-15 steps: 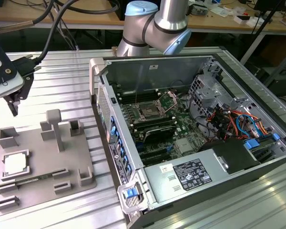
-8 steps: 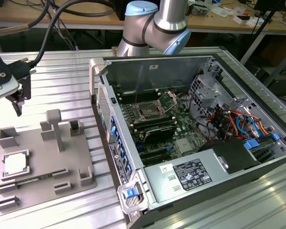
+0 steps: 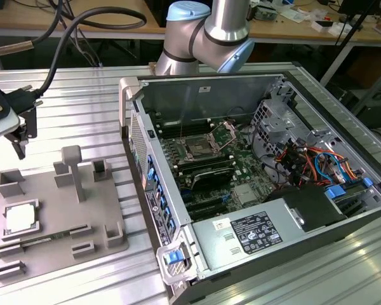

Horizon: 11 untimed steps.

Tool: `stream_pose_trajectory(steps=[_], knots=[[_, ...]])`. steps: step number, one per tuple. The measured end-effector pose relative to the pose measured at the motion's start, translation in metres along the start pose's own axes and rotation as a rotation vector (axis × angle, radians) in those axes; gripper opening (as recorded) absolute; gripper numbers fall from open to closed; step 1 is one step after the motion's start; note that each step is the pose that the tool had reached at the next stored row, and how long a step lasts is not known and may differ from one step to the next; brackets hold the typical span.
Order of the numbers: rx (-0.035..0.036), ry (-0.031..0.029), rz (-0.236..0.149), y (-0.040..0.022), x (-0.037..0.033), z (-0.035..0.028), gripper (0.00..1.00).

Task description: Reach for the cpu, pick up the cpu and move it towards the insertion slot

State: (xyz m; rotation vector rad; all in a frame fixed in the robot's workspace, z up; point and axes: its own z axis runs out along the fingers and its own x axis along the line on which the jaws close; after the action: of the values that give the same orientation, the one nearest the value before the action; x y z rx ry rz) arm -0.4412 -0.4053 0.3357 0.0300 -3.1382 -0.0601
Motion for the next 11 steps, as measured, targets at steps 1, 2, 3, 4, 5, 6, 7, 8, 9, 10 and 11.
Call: stream_pose_trajectory(steps=[1, 2, 3, 4, 5, 6, 7, 8, 9, 10, 11], knots=[[0.0001, 0.0000, 0.000, 0.0000, 0.0000, 0.0002, 0.66], [0.0000, 0.0003, 0.000, 0.0000, 0.0000, 0.0004, 0.66], [0.0000, 0.0006, 0.000, 0.0000, 0.0000, 0.0007, 0.66], [0.0000, 0.0010, 0.000, 0.0000, 0.0000, 0.0010, 0.66], [0.0000, 0.0012, 0.000, 0.0000, 0.0000, 0.0015, 0.66], [0.0000, 0.0019, 0.000, -0.0001, 0.0001, 0.0024, 0.66], [-0.0001, 0.0025, 0.000, -0.0001, 0.0000, 0.0030, 0.66], [0.0000, 0.0031, 0.000, -0.0001, 0.0000, 0.0035, 0.66], [0.0000, 0.0037, 0.000, -0.0001, 0.0000, 0.0041, 0.66], [-0.0001, 0.0042, 0.000, -0.0001, 0.0000, 0.0045, 0.66], [0.0000, 0.0047, 0.000, -0.0002, 0.0000, 0.0049, 0.66]])
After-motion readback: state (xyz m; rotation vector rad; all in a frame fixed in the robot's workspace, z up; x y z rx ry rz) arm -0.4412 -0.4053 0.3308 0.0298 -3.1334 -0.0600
